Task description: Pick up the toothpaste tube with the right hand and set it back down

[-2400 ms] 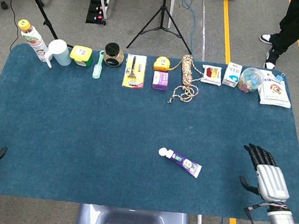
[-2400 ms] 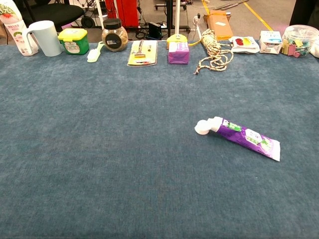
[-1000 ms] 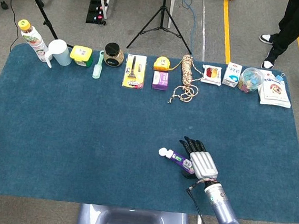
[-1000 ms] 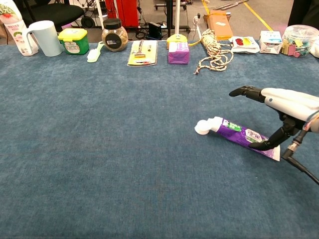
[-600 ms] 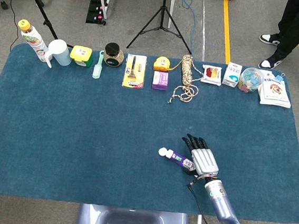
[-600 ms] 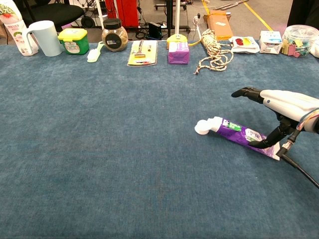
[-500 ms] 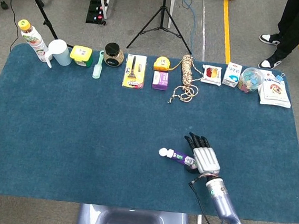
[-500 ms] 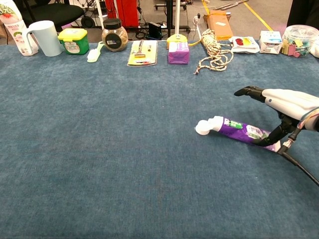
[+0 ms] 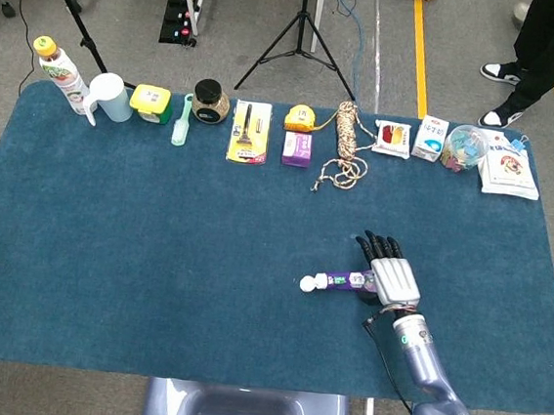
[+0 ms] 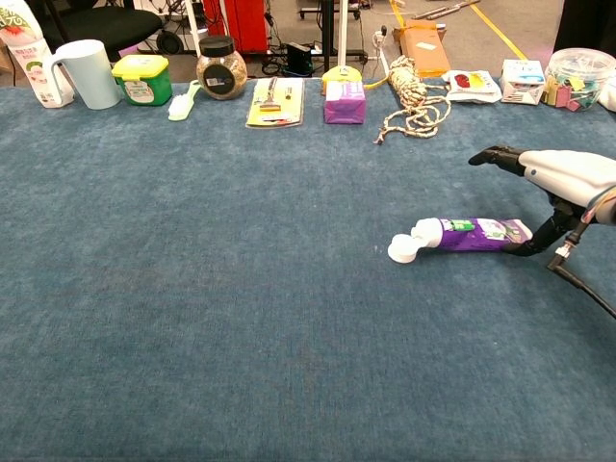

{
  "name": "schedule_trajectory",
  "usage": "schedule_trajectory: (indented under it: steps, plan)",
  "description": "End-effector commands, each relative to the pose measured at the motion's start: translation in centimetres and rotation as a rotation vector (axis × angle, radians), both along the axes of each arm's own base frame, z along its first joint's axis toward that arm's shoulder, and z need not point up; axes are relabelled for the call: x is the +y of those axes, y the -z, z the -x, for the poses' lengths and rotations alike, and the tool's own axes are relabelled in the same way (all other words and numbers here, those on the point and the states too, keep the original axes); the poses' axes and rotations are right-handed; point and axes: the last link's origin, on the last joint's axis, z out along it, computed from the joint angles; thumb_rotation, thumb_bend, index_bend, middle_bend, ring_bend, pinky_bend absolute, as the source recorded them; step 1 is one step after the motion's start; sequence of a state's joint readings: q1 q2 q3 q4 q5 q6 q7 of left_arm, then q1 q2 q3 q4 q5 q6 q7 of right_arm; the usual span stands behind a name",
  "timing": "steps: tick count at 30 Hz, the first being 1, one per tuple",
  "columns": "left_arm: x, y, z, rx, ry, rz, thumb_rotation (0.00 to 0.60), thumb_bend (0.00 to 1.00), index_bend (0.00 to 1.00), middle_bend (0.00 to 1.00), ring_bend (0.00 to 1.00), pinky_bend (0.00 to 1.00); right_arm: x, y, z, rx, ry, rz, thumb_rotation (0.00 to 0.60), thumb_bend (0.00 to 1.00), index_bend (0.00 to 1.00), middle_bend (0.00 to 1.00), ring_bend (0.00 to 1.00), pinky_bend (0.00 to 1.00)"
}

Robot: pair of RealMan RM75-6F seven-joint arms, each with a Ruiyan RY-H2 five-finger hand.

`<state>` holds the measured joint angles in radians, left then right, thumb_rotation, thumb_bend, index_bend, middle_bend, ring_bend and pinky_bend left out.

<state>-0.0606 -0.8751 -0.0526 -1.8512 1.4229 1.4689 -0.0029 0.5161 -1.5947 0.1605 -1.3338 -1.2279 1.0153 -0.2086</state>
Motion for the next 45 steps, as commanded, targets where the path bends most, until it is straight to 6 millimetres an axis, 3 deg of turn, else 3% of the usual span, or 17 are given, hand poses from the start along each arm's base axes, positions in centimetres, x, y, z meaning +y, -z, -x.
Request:
schedule_trajectory:
  steps: [1,6,12,30,37,45]
  plan:
    - [0.0,0.1,0.1,-0.001,-0.003,0.002,0.564,0.26,0.0,0.0,0.01,0.12,0.3,-0.1,-0.3,-0.02,-0.005,-0.009,0.6,0.25,0.09,0.09,0.05,0.04]
    - [-0.2,0.1,0.4,-0.004,-0.01,0.002,0.565,0.26,0.0,0.0,0.01,0.12,0.5,0.4,-1.3,-0.056,-0.004,-0.041,0.6,0.25,0.31,0.23,0.18,0.18]
    - [-0.5,-0.2,0.8,-0.004,-0.02,-0.006,0.565,0.26,0.0,0.0,0.01,0.12,0.0,0.7,-1.8,-0.064,-0.004,-0.048,0.6,0.25,0.43,0.34,0.29,0.29]
    - [-0.8,-0.6,1.1,0.0,-0.029,-0.014,0.566,0.26,0.0,0.0,0.01,0.12,-0.9,1.2,-1.6,-0.053,0.028,-0.074,0.6,0.24,0.46,0.36,0.33,0.33]
    - [-1.0,-0.9,1.0,0.005,-0.028,-0.023,0.567,0.26,0.0,0.0,0.0,0.12,-1.3,1.8,-1.9,-0.04,0.024,-0.104,0.6,0.25,0.53,0.38,0.35,0.34]
    - [-1.3,-1.4,1.1,0.006,-0.035,-0.04,0.563,0.26,0.0,0.0,0.0,0.1,-1.6,0.8,-2.1,-0.133,0.039,-0.072,0.6,0.25,0.7,0.54,0.54,0.51]
